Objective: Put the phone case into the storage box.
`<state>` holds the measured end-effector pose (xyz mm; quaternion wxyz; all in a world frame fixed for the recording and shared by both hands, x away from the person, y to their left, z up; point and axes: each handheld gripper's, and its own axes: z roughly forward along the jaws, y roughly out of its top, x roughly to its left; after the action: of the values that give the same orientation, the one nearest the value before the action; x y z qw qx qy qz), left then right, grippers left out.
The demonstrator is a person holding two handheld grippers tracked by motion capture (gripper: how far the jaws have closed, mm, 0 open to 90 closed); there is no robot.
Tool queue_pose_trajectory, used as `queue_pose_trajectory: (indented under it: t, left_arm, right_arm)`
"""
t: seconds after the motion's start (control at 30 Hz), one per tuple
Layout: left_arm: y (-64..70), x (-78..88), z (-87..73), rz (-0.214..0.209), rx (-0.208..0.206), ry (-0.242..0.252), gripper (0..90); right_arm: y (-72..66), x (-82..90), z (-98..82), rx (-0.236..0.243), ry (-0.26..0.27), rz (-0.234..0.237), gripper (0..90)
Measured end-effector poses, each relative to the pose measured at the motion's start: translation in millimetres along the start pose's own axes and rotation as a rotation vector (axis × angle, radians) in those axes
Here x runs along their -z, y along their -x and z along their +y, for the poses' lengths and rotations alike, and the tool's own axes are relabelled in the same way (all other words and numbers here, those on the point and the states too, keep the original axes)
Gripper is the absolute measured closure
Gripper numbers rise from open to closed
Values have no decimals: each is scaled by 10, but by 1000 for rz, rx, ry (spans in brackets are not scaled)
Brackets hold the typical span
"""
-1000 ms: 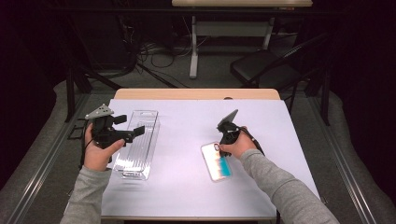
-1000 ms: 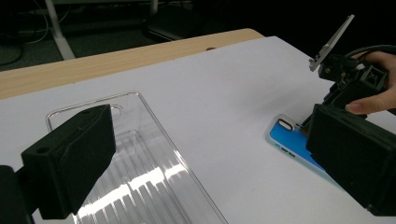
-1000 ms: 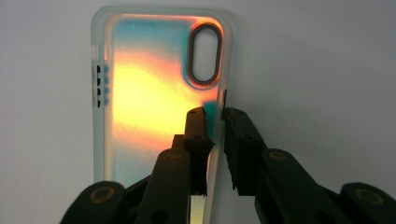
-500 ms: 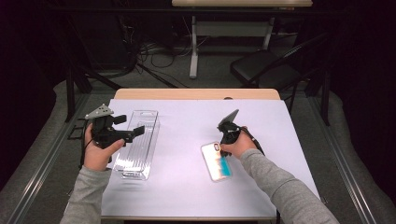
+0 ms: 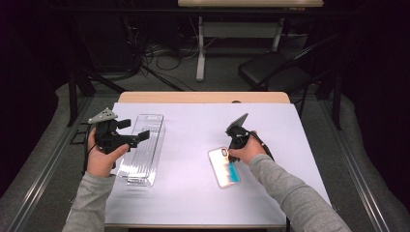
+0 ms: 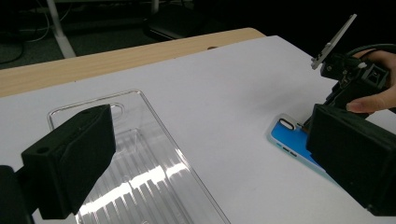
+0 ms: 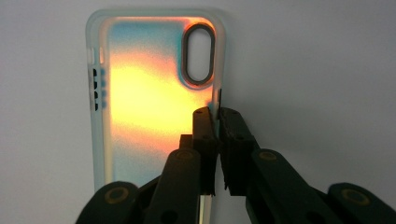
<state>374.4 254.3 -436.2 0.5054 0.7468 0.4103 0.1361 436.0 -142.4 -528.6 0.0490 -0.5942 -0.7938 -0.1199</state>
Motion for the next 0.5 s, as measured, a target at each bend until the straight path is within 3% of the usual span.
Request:
queue_pose_trajectory:
  t: [0.1,0.13,0.33,0.5]
  left_arm:
    - [-4,0,-2,0,1,-1,17]
    - [-4,0,-2,0,1,-1,17]
    - [-8,-1,-6,3,6,-1,17]
    - [-9,0,-6,4,6,1,17]
  right_arm:
    - [-3,16,7,6,-22,-12,860]
    - [-3,1,1,2,0,-1,861]
    - [-3,2,1,-3,-3,3,863]
    - [-1,26,8,-3,-33,-11,864]
